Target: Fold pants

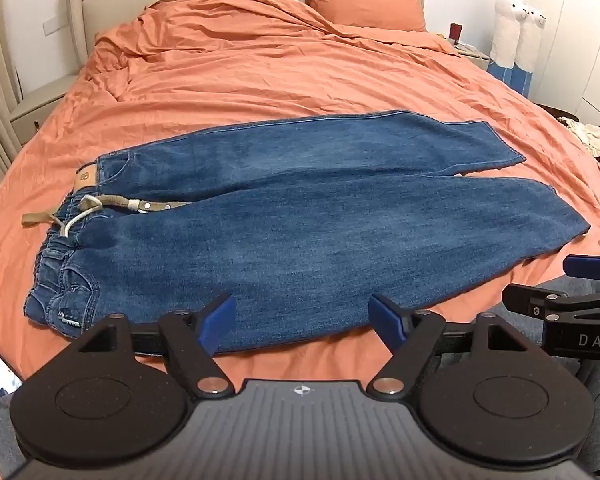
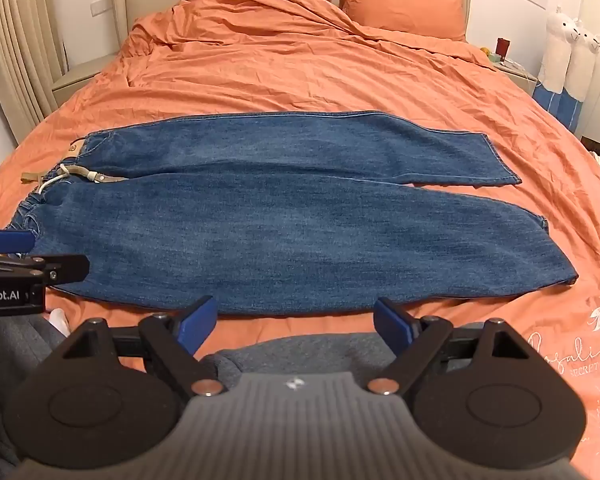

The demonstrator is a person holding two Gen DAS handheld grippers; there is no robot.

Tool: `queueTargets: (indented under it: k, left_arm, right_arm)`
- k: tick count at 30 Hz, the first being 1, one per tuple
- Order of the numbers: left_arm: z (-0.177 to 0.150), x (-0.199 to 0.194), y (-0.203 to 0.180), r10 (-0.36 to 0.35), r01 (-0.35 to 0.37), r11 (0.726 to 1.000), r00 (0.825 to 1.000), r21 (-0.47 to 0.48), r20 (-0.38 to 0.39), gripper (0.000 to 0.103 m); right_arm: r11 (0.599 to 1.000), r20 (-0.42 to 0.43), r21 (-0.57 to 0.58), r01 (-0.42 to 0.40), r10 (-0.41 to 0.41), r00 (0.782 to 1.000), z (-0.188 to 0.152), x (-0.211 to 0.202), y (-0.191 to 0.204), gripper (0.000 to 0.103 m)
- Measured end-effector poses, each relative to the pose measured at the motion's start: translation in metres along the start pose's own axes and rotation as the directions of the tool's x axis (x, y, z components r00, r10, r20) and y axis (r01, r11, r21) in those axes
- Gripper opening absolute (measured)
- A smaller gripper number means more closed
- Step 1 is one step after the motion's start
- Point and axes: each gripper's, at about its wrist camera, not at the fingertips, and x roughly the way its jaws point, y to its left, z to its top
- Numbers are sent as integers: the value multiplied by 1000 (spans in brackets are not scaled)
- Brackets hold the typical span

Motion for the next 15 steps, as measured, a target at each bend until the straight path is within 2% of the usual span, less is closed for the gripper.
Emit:
queueTargets:
  k: [6, 9, 15]
  left_arm:
    - [-2, -3, 9, -29, 29, 998, 1000, -53, -2, 81]
    - [-2, -2, 13, -45, 45, 996, 999, -75, -4, 74]
    - [-3, -4, 14, -22, 22, 998, 1000, -66, 5, 71]
  right_arm:
    - [1000, 7, -8, 7, -7, 1000, 0, -4, 2, 82]
    - [1000, 14, -9, 8, -8, 1000, 0, -7, 2, 82]
    - [1000, 17, -12, 10, -10, 1000, -3, -6, 4, 82]
